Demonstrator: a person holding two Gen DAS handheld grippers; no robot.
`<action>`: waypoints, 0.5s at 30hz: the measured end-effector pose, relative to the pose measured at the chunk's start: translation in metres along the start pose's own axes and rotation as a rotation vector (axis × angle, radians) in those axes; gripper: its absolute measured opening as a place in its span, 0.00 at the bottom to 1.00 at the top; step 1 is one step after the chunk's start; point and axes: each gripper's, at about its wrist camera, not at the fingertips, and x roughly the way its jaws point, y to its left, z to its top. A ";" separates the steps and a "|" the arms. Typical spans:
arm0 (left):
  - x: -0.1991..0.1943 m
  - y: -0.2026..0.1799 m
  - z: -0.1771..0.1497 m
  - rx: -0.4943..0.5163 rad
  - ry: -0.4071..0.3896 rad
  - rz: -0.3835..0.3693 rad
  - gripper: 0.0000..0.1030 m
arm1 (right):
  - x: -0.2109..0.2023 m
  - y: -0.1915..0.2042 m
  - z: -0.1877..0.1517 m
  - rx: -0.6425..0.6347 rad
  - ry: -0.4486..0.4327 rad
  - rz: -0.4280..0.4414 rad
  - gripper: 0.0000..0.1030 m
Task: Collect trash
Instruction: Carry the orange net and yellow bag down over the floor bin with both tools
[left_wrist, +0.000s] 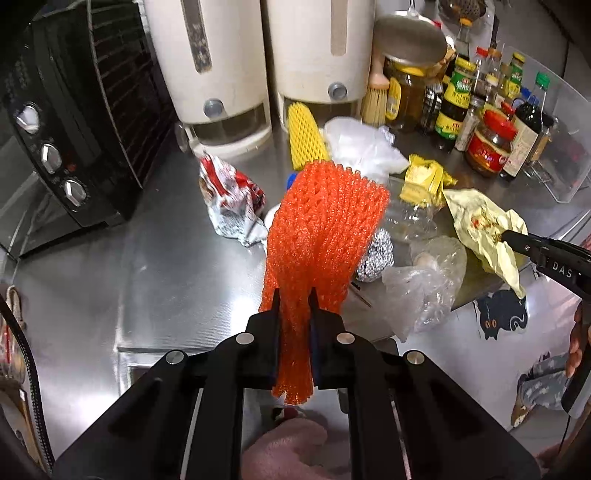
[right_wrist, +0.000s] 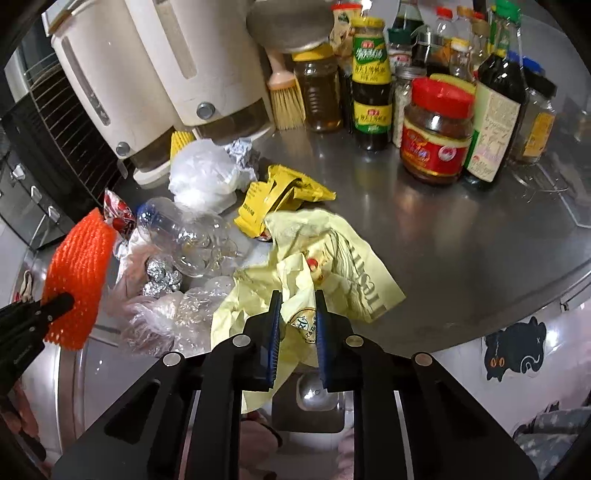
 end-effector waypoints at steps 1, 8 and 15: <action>-0.006 0.001 0.000 -0.003 -0.013 0.005 0.10 | -0.004 -0.001 0.000 0.000 -0.007 -0.004 0.17; -0.041 -0.001 -0.014 -0.004 -0.063 0.023 0.10 | -0.041 -0.002 -0.011 -0.017 -0.059 0.008 0.16; -0.077 -0.011 -0.050 -0.024 -0.094 -0.017 0.10 | -0.079 0.004 -0.039 -0.062 -0.111 0.043 0.15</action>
